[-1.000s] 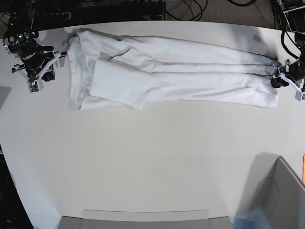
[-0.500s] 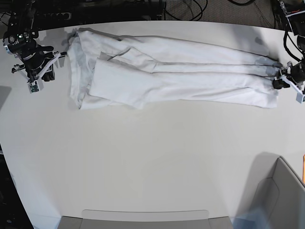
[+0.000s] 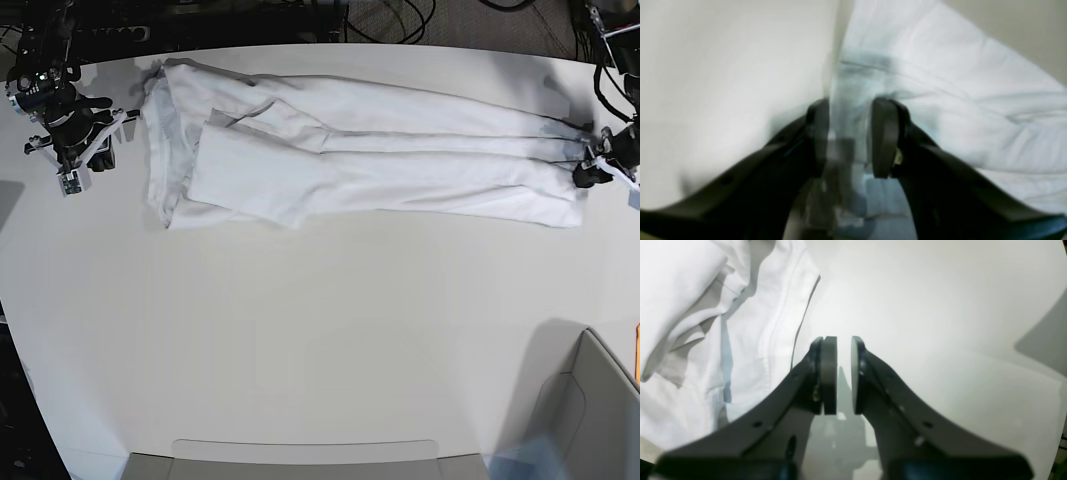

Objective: Fold the T-shirt properly
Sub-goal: 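Hold the strip end with the left gripper and adjust its grip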

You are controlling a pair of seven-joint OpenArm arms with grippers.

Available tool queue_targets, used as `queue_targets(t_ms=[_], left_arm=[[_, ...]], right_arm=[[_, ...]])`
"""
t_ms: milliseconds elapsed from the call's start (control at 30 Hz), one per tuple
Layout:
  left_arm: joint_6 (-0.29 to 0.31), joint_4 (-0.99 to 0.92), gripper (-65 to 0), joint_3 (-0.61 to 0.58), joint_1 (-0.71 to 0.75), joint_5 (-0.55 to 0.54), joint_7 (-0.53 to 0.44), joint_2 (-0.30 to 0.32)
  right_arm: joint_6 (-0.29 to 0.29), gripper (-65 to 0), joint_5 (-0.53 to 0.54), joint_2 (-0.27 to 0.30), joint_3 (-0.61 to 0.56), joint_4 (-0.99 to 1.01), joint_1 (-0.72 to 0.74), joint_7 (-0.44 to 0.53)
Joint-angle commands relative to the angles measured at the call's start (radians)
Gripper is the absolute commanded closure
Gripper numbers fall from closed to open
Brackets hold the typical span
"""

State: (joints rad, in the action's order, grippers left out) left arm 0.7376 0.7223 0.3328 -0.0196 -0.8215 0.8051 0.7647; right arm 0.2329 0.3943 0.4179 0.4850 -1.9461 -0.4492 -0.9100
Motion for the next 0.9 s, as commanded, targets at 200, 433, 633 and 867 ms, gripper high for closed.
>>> queue_targets(t_ms=[200, 433, 633, 867], left_arm=[[-0.039, 0.096, -22.6, -0.196, 0.096, 0.066, 0.070, -0.017], [-0.039, 0.132, -14.1, -0.211, 0.134, 0.054, 0.099, -0.052], [-0.039, 0.130, 0.0, -0.211, 0.134, 0.058, 0.109, -0.058], [-0.039, 0.132, 0.0, -0.199, 0.129, 0.058, 0.104, -0.053]], right_arm=[[-0.002, -8.3, 0.007, 0.017, 0.008, -0.019, 0.005, 0.016], [-0.002, -8.3, 0.007, 0.017, 0.011, -0.019, -0.001, 0.016], [-0.002, -8.3, 0.007, 0.017, 0.011, -0.019, 0.003, 0.016], [-0.002, -8.3, 0.007, 0.017, 0.011, -0.019, 0.005, 0.016]])
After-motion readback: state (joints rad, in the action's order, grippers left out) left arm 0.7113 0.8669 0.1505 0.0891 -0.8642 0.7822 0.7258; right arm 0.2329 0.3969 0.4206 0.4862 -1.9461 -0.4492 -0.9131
